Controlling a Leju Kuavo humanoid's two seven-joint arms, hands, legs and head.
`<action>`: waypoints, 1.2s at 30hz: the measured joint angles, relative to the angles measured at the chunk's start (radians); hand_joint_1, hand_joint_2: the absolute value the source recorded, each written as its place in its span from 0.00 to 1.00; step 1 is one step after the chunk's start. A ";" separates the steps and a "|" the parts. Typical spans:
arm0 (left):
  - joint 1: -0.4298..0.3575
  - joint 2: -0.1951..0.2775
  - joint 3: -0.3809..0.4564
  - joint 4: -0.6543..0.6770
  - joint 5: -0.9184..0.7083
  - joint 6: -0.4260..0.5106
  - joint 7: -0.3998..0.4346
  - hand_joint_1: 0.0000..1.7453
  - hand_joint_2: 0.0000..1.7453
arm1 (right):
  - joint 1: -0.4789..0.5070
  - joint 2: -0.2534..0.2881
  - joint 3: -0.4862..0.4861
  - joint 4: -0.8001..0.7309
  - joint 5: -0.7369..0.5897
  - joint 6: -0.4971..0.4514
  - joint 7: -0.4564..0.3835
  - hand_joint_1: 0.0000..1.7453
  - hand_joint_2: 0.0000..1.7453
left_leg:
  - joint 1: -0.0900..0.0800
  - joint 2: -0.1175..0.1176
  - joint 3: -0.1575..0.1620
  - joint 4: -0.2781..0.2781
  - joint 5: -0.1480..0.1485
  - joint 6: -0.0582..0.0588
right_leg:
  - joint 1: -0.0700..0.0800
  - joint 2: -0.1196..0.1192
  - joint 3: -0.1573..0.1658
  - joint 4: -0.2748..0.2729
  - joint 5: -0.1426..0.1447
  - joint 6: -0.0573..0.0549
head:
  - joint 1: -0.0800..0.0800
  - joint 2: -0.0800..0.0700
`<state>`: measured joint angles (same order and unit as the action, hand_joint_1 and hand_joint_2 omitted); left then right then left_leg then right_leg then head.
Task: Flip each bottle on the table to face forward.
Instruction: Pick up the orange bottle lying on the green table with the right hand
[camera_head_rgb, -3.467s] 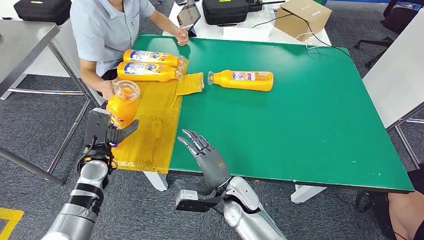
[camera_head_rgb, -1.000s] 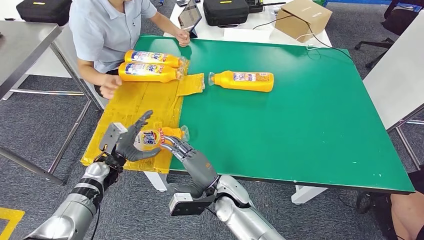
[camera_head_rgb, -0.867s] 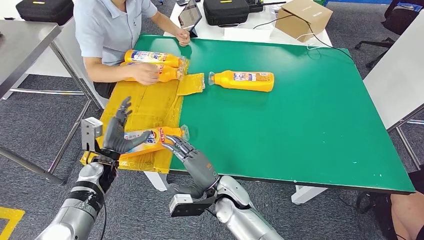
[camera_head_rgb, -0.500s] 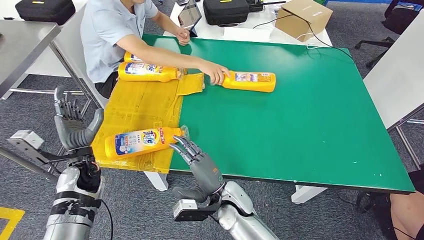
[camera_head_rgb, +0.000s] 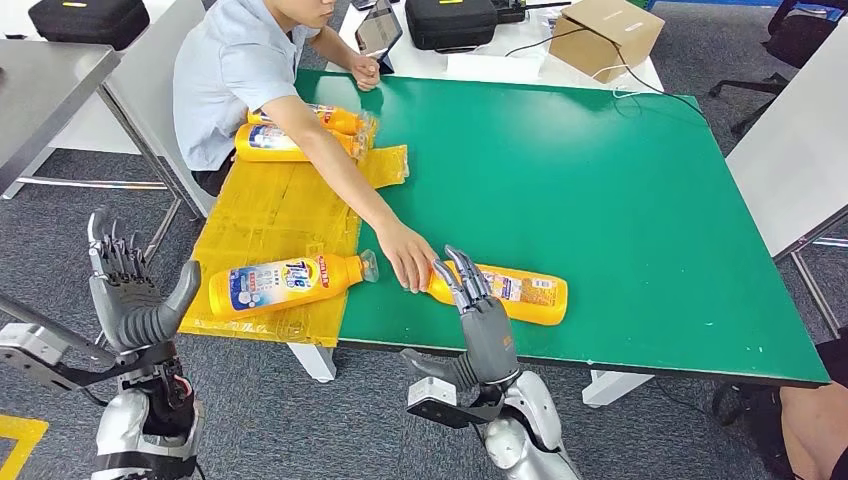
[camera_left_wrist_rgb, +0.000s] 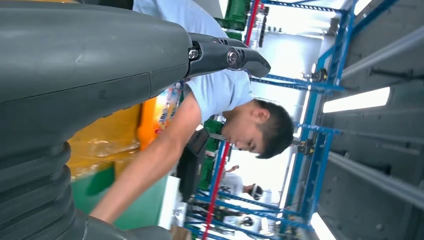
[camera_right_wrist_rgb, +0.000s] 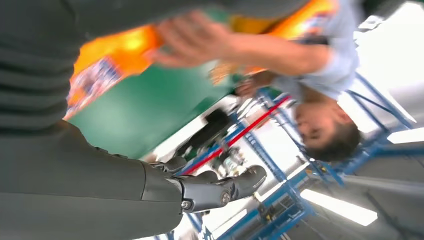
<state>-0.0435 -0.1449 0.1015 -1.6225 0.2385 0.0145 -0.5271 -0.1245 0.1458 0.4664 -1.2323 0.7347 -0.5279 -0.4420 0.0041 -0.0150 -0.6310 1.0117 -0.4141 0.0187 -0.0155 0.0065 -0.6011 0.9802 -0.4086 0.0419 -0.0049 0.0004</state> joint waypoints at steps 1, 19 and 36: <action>0.019 -0.003 -0.011 -0.015 -0.020 0.003 -0.006 0.00 1.00 | 0.005 -0.014 -0.014 -0.008 0.058 0.020 0.050 0.00 1.00 | 0.000 0.000 0.000 0.000 0.000 0.000 | 0.000 0.000 0.000 0.000 0.000 0.000 | 0.000 0.000; 0.091 -0.024 -0.093 -0.080 -0.069 0.008 0.000 0.00 1.00 | 0.013 -0.109 -0.094 0.002 0.244 0.101 0.216 0.00 0.00 | 0.001 0.000 -0.001 0.000 0.000 0.000 | 0.001 0.000 0.000 0.000 0.000 0.000 | 0.000 0.000; 0.108 -0.029 -0.102 -0.080 -0.074 0.031 0.027 0.00 1.00 | -0.101 -0.178 -0.174 0.226 0.471 0.112 0.455 0.00 1.00 | 0.000 0.000 -0.001 0.000 0.000 0.000 | 0.000 0.000 0.000 0.000 0.001 0.000 | 0.000 0.000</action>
<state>0.0647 -0.1736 -0.0005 -1.7021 0.1648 0.0454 -0.5005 -0.2258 -0.0320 0.2926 -1.0061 1.2062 -0.4156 0.0134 0.0041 -0.0151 -0.6316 1.0118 -0.4141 0.0191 -0.0152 0.0065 -0.6012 0.9803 -0.4080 0.0424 -0.0049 0.0004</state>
